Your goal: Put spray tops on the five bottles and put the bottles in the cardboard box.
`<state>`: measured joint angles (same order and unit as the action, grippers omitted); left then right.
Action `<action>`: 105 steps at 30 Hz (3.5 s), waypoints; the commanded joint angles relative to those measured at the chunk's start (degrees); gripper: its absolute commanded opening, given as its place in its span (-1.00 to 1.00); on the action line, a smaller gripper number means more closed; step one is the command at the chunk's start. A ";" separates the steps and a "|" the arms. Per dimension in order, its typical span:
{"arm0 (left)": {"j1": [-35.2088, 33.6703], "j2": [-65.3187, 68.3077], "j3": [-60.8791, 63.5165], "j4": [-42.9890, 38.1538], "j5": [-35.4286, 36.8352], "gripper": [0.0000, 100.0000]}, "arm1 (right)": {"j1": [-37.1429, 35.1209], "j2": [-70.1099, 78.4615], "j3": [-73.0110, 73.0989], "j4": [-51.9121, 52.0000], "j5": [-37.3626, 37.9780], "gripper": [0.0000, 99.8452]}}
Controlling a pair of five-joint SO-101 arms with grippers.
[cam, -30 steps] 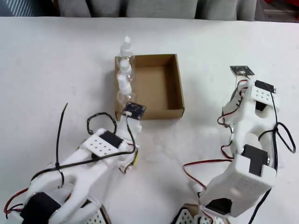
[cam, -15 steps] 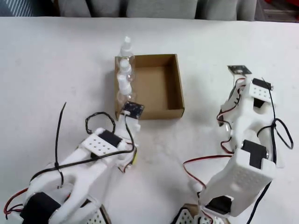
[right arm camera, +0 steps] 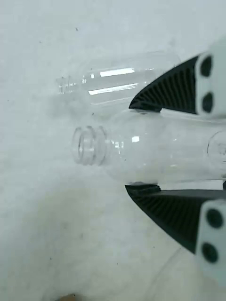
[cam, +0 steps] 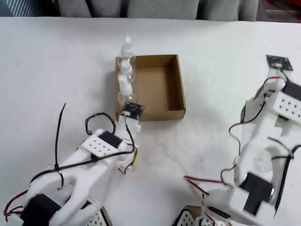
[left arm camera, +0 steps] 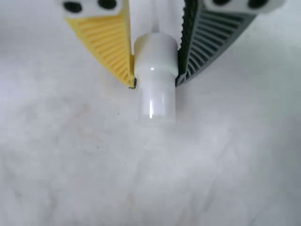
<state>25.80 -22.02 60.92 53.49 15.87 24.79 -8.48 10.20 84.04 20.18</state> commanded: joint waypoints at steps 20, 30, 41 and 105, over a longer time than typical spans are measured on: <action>-5.76 -21.67 -11.25 15.21 -0.53 -0.95 | -14.29 -31.43 18.90 -23.60 -32.97 -0.93; -8.66 -46.99 -16.62 17.49 -7.30 -0.95 | -25.27 -43.65 22.95 -23.87 -23.74 -0.94; -15.34 -43.12 -42.55 17.49 -8.79 -0.95 | -44.97 -68.97 45.54 -43.38 -18.20 -0.94; 6.99 -33.63 -21.27 -21.45 -8.70 -0.96 | -57.63 -94.64 80.44 -63.34 -18.20 -0.94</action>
<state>31.25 -54.11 37.89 30.37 7.08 -33.49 -102.46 91.34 20.22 1.19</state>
